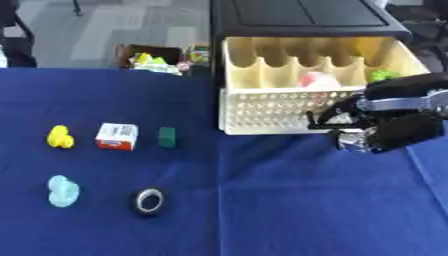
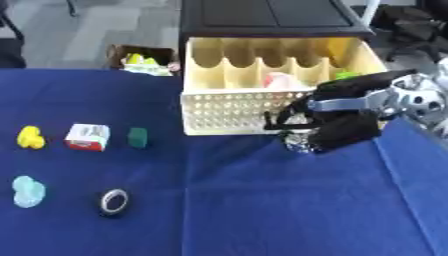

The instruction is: Pick up objects from table and place into drawer.

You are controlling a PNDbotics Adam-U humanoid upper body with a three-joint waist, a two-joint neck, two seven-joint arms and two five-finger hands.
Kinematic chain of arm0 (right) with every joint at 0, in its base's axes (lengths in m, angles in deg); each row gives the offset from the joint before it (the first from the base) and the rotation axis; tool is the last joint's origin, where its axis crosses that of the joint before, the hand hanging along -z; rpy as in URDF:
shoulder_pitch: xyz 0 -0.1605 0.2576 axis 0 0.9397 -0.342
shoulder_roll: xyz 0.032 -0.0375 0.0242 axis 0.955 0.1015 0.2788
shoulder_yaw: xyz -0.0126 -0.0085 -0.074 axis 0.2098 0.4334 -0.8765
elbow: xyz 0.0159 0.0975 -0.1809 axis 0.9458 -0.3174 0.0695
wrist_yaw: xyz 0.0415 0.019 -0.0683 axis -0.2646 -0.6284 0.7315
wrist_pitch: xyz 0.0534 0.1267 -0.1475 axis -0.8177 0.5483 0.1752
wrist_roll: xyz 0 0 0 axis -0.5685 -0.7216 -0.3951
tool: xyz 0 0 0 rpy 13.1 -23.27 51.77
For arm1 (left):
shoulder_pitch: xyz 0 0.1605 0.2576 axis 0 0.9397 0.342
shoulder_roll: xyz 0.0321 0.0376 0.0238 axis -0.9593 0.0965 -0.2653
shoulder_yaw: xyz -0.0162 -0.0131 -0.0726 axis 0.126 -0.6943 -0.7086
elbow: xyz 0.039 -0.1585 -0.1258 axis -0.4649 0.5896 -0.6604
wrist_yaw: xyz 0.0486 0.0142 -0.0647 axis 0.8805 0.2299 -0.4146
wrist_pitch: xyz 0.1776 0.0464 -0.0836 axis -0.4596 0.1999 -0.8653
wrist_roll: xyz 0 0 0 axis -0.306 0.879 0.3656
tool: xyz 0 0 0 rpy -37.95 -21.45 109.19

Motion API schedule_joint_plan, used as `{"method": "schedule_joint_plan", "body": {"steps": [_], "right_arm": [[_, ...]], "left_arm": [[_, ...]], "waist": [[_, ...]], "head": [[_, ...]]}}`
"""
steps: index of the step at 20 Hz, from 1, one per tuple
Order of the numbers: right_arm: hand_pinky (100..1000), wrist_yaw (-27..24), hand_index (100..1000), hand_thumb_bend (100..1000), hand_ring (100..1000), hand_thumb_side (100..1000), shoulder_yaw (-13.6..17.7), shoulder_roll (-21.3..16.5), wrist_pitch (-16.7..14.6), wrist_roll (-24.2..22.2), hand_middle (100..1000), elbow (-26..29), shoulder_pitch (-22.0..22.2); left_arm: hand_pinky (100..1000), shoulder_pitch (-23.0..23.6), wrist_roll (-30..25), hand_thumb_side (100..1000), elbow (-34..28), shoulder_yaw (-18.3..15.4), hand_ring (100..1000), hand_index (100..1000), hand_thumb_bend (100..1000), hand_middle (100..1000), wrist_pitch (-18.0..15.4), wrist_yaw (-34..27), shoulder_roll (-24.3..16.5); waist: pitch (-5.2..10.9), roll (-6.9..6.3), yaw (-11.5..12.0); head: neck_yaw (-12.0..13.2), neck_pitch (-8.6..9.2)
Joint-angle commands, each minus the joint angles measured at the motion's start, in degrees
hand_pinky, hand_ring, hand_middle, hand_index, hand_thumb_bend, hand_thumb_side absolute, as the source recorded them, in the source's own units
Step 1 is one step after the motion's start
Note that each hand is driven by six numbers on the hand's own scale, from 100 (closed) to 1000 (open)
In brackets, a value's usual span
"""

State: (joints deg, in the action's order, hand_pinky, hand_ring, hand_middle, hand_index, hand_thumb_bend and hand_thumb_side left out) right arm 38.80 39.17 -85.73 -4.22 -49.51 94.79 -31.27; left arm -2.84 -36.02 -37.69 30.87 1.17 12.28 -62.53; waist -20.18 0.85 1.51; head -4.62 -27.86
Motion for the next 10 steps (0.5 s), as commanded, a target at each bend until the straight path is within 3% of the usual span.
{"method": "schedule_joint_plan", "body": {"steps": [1, 4, 10], "right_arm": [[276, -1.2, 961, 100, 259, 1000, 2.9, -2.5, 2.1, -0.3, 222, 3.8, 0.2], [280, -1.3, 959, 100, 259, 1000, 4.7, -3.3, 3.2, -0.3, 222, 5.3, 1.1], [288, -0.5, 953, 100, 260, 1000, 6.3, -4.0, 2.5, 0.8, 222, 5.5, 2.2]], "left_arm": [[460, -0.7, -0.2, 892, -1.1, -0.6, 466, 807, 100, 566, 0.0, 0.2, -0.5], [460, -0.7, -0.3, 893, -1.1, -0.6, 466, 805, 100, 566, 0.1, 0.2, -0.5], [460, -0.8, -0.5, 890, -1.1, -0.6, 466, 804, 100, 567, 0.0, 0.2, -0.6]], "waist": [[0.95, -0.04, -0.1], [0.9, -0.04, -0.2], [0.91, -0.01, -0.3]], "head": [[0.2, 0.74], [0.2, 0.79], [0.4, 0.9]]}}
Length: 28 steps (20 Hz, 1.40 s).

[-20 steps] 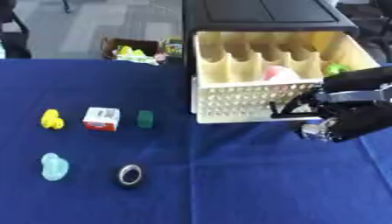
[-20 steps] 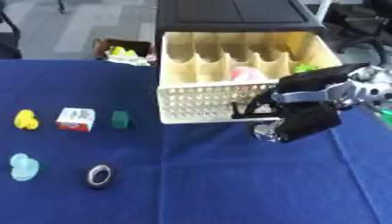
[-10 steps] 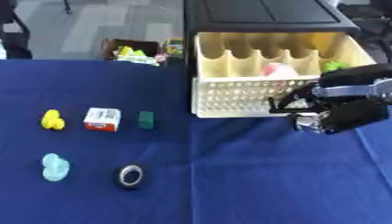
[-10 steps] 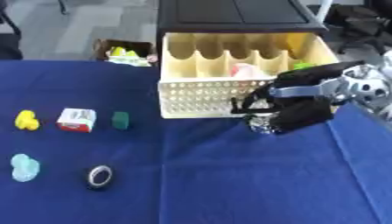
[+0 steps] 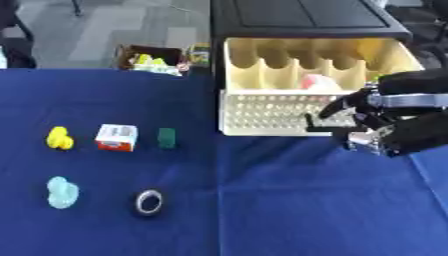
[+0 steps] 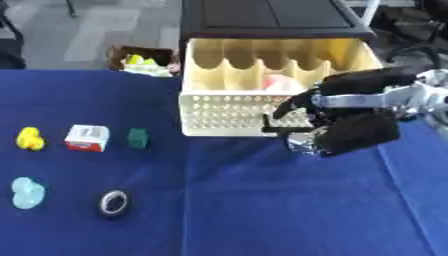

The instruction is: Pick up objects from table and place into drawer.

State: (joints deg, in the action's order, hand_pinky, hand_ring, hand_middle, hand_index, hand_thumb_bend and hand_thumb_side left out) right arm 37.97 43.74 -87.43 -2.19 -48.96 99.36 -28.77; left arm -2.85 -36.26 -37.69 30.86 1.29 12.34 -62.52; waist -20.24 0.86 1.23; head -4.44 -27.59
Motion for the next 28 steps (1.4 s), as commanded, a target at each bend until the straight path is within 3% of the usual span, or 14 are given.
{"method": "schedule_joint_plan", "body": {"steps": [1, 7, 13, 17, 23, 27, 28], "right_arm": [[290, 0.5, 953, 100, 260, 1000, 2.0, -2.4, 0.2, 0.6, 222, 0.9, -0.2], [298, 1.1, 939, 100, 257, 1000, 4.1, -2.6, -1.1, 3.3, 212, 0.9, 0.5], [324, -4.0, 885, 100, 251, 1000, 11.0, 0.6, -2.9, 11.7, 167, 0.9, 1.1], [338, -7.4, 835, 100, 252, 1000, 15.5, 4.0, -1.3, 20.6, 144, 0.9, 1.6], [384, -13.8, 816, 100, 289, 1000, 18.7, 7.2, 0.6, 40.6, 166, 0.9, 1.6], [501, -17.7, 829, 100, 413, 1000, 19.1, 9.1, -0.7, 54.5, 273, 0.9, 1.9], [560, -18.4, 840, 100, 468, 1000, 19.0, 9.7, -1.2, 57.3, 336, 0.9, 2.1]], "left_arm": [[461, -0.8, -0.2, 891, -1.1, -0.6, 466, 805, 100, 567, -0.1, 0.1, -0.7], [461, -0.8, -0.1, 889, -1.1, -0.6, 466, 805, 100, 567, -0.1, 0.1, -0.7], [462, -1.0, 0.5, 879, -1.1, -0.9, 467, 804, 100, 568, -0.6, -0.1, -1.0], [462, -1.1, 1.0, 871, -1.1, -0.9, 467, 804, 100, 568, -1.1, -0.3, -1.3], [463, -1.5, 1.7, 856, -1.1, -0.9, 469, 803, 100, 569, -2.1, -0.7, -2.1], [463, -2.0, 2.3, 841, -1.1, -0.6, 470, 803, 100, 570, -2.8, -0.8, -3.1], [464, -2.1, 2.4, 833, -1.1, -0.5, 472, 803, 100, 571, -3.0, -0.7, -3.5]], "waist": [[0.96, -0.02, 0.0], [0.92, -0.04, -0.1], [0.94, -0.31, -0.3], [0.96, -0.63, -0.2], [0.98, -0.96, 0.2], [1.12, -1.2, 0.4], [1.22, -1.3, 0.5]], "head": [[0.2, 0.65], [0.3, 0.76], [0.8, 0.45], [1.5, 0.09], [3.3, -0.91], [3.7, -1.8], [3.8, -2.21]]}}
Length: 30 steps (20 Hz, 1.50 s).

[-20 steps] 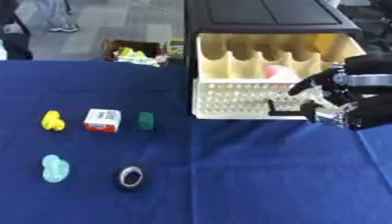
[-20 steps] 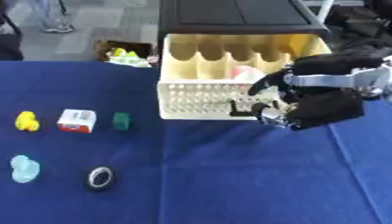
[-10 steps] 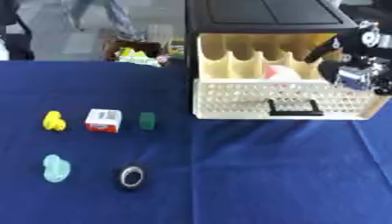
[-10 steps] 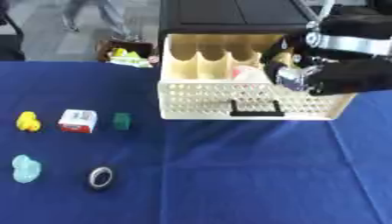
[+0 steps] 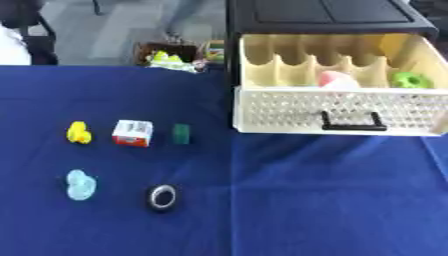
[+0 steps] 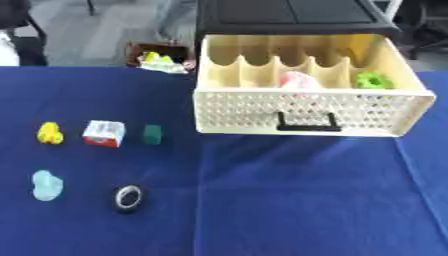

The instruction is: Pick up objects from table and place into drawer.

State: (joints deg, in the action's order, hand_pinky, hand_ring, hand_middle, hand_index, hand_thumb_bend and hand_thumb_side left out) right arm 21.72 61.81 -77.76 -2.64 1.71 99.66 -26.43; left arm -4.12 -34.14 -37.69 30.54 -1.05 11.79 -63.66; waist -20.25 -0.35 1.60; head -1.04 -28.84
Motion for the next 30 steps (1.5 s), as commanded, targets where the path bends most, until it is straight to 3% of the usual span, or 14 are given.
{"method": "schedule_joint_plan", "body": {"steps": [1, 7, 14, 24, 28, 30], "right_arm": [[602, -2.7, 842, 100, 508, 1000, 0.9, 0.6, -1.4, 9.0, 384, 0.6, -0.1], [726, -4.2, 860, 100, 628, 1000, 1.2, 5.0, -5.3, 17.1, 503, 0.6, 1.4], [809, -1.6, 872, 100, 711, 1000, 2.5, 9.8, -11.8, 25.9, 592, 0.6, 4.6], [832, -1.3, 868, 100, 713, 1000, 3.8, 14.0, -17.4, 29.6, 586, 0.6, 7.1], [836, -1.9, 867, 100, 709, 1000, 4.0, 14.8, -17.8, 30.2, 583, 0.6, 7.5], [837, -1.9, 866, 100, 707, 1000, 4.1, 14.9, -17.7, 30.3, 581, 0.6, 7.5]], "left_arm": [[465, -0.9, 0.5, 823, -1.1, -0.1, 474, 803, 100, 572, -0.9, 0.0, -2.9], [468, -1.6, 2.3, 773, -1.1, 0.4, 483, 804, 100, 575, -3.3, 1.0, -7.2], [474, -2.4, 4.3, 704, -0.3, 1.3, 497, 810, 100, 583, -4.6, 4.4, -13.6], [537, -6.6, 2.5, 562, 8.8, 2.6, 574, 851, 100, 642, -10.9, 13.2, -24.9], [599, -10.0, -1.7, 489, 14.9, 4.2, 640, 881, 100, 695, -16.1, 20.8, -29.5], [639, -12.2, -4.1, 517, 18.6, 5.3, 688, 891, 100, 725, -19.6, 25.3, -31.5]], "waist": [[1.35, -0.18, 0.2], [2.09, -0.85, -0.1], [2.78, -1.32, -0.9], [2.53, -1.53, -1.7], [2.16, -1.71, -1.9], [1.93, -1.72, -2.1]], "head": [[0.4, -1.43], [0.1, -3.61], [0.1, -4.0], [-0.4, -3.14], [0.1, -2.31], [0.4, -1.75]]}}
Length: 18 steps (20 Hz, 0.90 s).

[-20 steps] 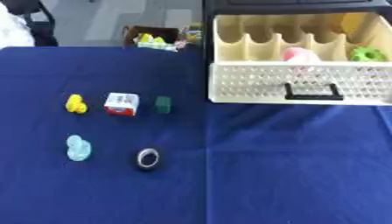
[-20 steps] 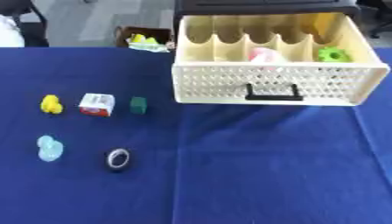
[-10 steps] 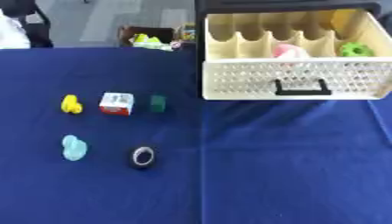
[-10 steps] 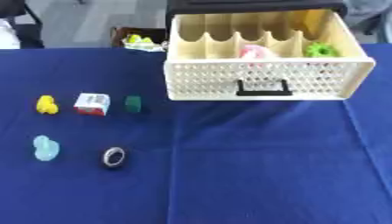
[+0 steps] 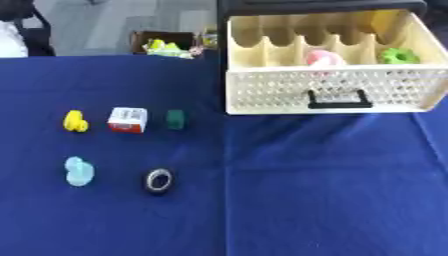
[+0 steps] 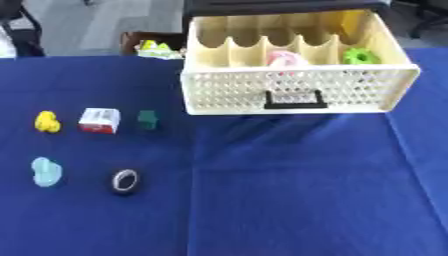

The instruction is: Pick up objects from table and place into drawer.

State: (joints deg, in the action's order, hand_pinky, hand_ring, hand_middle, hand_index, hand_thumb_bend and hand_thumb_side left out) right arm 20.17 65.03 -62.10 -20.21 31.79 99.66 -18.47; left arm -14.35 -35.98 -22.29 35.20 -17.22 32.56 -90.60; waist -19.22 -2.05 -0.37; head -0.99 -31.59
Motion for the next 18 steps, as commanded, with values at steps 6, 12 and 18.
{"method": "schedule_joint_plan", "body": {"steps": [6, 12, 18], "right_arm": [[839, -0.5, 865, 100, 704, 1000, 1.0, -0.8, 0.0, 0.3, 577, 0.6, -0.4], [842, -0.6, 865, 100, 704, 1000, 1.0, -0.4, 0.4, -0.1, 575, 0.6, -0.5], [848, -1.1, 862, 100, 702, 1000, 1.2, 0.1, 0.7, -0.2, 570, 0.6, -0.4]], "left_arm": [[706, -9.7, -7.7, 665, 15.4, 5.2, 768, 966, 100, 777, -14.5, 18.4, -8.1], [706, -17.8, -7.9, 562, 27.2, 9.3, 775, 1000, 192, 766, -21.3, 29.1, -6.8], [696, -23.5, -10.3, 553, 36.6, 12.3, 775, 1000, 220, 774, -22.1, 36.8, -2.7]], "waist": [[0.4, -0.12, -0.6], [0.32, -0.15, -1.0], [0.26, -0.24, -1.5]], "head": [[1.2, 2.07], [1.6, 2.69], [2.4, 3.27]]}}
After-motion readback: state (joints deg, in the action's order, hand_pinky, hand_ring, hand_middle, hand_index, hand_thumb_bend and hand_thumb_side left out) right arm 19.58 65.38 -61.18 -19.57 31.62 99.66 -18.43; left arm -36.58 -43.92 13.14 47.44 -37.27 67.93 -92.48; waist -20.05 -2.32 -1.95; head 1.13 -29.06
